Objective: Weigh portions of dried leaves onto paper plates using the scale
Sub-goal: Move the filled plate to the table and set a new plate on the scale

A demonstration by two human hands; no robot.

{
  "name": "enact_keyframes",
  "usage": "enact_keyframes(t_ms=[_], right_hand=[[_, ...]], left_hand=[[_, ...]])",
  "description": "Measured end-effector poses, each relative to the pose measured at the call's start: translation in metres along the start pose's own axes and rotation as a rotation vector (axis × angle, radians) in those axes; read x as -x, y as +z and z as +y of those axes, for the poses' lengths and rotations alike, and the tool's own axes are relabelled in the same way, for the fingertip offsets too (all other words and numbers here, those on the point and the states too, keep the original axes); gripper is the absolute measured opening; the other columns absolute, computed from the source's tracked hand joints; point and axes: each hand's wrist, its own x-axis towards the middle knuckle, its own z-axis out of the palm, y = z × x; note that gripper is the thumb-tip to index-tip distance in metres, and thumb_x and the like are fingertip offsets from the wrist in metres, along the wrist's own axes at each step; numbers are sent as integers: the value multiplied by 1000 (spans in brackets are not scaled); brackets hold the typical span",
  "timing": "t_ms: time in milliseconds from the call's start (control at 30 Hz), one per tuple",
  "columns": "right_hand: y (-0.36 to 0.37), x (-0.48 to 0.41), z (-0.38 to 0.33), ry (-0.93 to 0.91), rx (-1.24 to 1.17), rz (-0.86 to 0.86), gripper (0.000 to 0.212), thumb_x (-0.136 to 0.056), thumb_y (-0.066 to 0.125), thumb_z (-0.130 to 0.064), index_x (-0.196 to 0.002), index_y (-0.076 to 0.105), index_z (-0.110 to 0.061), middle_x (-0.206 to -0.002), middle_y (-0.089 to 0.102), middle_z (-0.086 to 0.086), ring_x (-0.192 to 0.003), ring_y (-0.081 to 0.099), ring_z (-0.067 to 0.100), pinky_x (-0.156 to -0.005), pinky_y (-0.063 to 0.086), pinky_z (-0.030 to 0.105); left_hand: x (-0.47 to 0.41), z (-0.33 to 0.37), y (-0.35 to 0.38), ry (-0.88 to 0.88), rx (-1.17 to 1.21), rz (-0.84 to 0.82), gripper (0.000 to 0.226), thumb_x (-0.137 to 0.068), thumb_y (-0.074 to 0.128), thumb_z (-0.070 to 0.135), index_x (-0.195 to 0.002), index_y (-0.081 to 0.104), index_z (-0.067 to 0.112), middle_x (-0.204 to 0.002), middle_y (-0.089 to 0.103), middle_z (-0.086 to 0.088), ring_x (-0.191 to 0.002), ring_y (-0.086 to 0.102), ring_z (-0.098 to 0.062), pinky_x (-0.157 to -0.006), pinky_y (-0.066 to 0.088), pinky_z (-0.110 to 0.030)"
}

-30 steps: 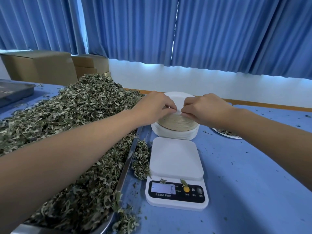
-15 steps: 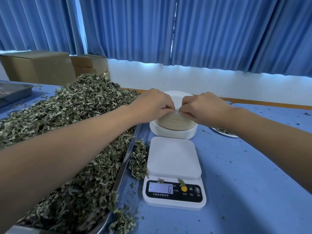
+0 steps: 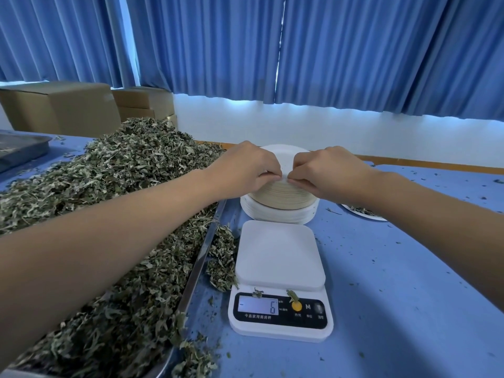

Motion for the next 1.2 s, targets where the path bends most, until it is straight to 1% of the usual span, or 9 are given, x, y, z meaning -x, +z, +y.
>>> enact_keyframes(t_ms=[233, 433, 567, 700, 800, 900, 1000, 1133, 1200], right_hand=[[-3, -1, 1, 3, -23, -21, 36, -110, 33, -34, -111, 68, -24, -112, 59, -6, -89, 60, 27, -73, 48, 37], [-3, 0, 1, -4, -39, -28, 37, -110, 33, -33, -109, 68, -22, -109, 59, -5, -86, 57, 26, -74, 48, 38], [1, -1, -1, -6, 27, -16, 42, -111, 26, -33, -111, 66, -20, -106, 57, -2, -77, 50, 27, -65, 40, 35], [8, -5, -3, 16, 56, 8, 43, -111, 22, -33, -112, 62, -18, -103, 55, 1, -77, 53, 29, -64, 35, 35], [11, -5, 0, 33, -59, 61, 44, -108, 28, -37, -111, 69, -20, -103, 58, -1, -79, 53, 27, -64, 32, 33], [12, -1, 3, 77, -247, 41, 38, -104, 44, -46, -120, 72, -26, -116, 60, -4, -83, 52, 20, -67, 34, 31], [15, 5, 3, 105, -358, 28, 36, -99, 59, -45, -125, 72, -23, -121, 58, -3, -87, 55, 21, -75, 46, 38], [15, 9, 2, 119, -464, 130, 25, -98, 64, -37, -115, 77, -24, -112, 63, -5, -78, 54, 12, -75, 49, 41], [13, 8, 3, 130, -479, 163, 20, -99, 63, -32, -109, 79, -25, -108, 65, -7, -83, 59, 17, -76, 51, 42]], left_hand=[[0, 0, 1, -34, 40, -2, 19, -99, 62, 28, -100, 78, 19, -104, 75, 10, -96, 67, -20, -82, 50, -41], [-1, -2, 3, -30, 29, -2, 17, -98, 63, 27, -101, 78, 20, -105, 75, 10, -97, 67, -20, -82, 50, -39], [0, -2, 2, 0, 8, 2, 17, -98, 62, 25, -97, 78, 18, -101, 75, 9, -93, 67, -21, -79, 51, -41], [-1, 0, 2, 64, -154, -39, 26, -101, 51, 24, -99, 74, 13, -101, 73, 3, -89, 65, -29, -81, 47, -44], [-2, 0, 4, 71, -209, -58, 32, -105, 43, 27, -103, 72, 13, -104, 71, 2, -94, 64, -29, -89, 43, -43], [0, -2, 5, 103, -241, -49, 37, -107, 36, 31, -108, 70, 17, -111, 70, 7, -103, 63, -19, -101, 37, -35], [1, -1, 6, 144, -298, -24, 42, -108, 30, 31, -109, 69, 18, -111, 69, 8, -104, 62, -18, -103, 34, -32], [4, 0, 1, 192, -254, 83, 31, -104, 45, 21, -101, 73, 8, -102, 73, -3, -95, 67, -26, -97, 44, -41], [4, 0, -3, 186, -239, 61, 27, -103, 49, 21, -102, 73, 8, -103, 73, -3, -95, 67, -27, -95, 45, -42]])
